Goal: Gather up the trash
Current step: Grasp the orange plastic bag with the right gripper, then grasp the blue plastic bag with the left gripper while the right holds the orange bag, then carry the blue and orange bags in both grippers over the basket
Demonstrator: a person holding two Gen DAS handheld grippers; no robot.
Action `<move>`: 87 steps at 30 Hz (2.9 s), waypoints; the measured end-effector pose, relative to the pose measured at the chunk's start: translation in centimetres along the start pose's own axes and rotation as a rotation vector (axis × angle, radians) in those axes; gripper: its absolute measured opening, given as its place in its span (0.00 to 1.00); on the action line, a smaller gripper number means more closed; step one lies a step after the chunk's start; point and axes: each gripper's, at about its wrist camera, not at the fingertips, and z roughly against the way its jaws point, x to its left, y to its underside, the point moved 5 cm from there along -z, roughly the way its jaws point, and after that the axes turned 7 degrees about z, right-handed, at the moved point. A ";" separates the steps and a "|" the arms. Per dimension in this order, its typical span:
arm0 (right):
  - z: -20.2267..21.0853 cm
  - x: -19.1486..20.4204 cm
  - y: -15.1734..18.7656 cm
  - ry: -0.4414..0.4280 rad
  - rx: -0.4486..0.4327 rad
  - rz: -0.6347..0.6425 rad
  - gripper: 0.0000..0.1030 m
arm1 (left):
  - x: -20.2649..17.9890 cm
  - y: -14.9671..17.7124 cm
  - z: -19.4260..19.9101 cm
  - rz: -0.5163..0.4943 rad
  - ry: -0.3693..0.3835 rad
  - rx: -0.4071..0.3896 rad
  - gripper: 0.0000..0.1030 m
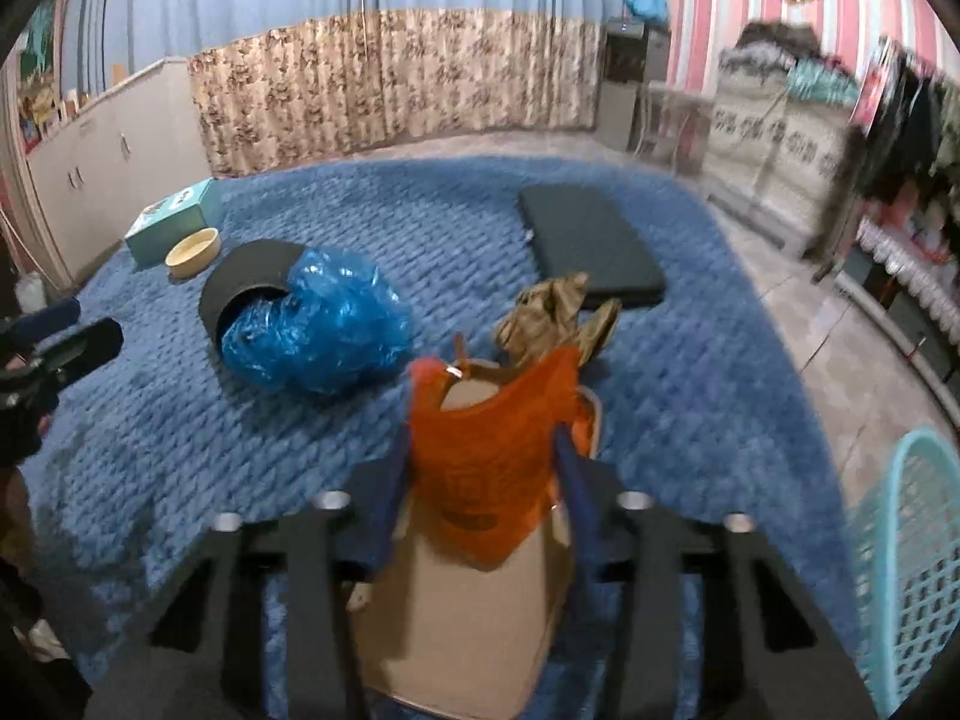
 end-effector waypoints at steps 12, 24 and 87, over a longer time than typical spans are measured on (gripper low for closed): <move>3.3 -3.7 -0.8 0.000 -0.108 -0.044 0.10 | -6.4 0.3 0.0 -0.055 0.076 0.006 0.95; 6.4 -11.4 -0.2 0.053 -0.174 -0.213 0.10 | -13.8 -0.3 -1.8 -0.170 0.144 0.014 0.80; 17.4 -33.1 13.3 0.552 -0.091 -0.478 0.10 | -44.2 5.2 0.0 -0.433 0.564 0.077 0.23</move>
